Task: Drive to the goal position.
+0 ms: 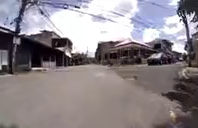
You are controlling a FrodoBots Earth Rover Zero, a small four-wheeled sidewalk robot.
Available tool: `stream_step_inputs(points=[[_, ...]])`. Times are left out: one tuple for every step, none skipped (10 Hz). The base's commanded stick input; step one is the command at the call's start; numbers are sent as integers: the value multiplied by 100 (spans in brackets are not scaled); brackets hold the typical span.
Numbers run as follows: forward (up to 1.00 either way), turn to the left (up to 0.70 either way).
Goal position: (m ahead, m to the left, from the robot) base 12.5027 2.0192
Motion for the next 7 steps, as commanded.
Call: stream_step_inputs(points=[[100, 3], [100, 19], [100, 38], [100, 10], [100, 0], [100, 0], [100, 0]])
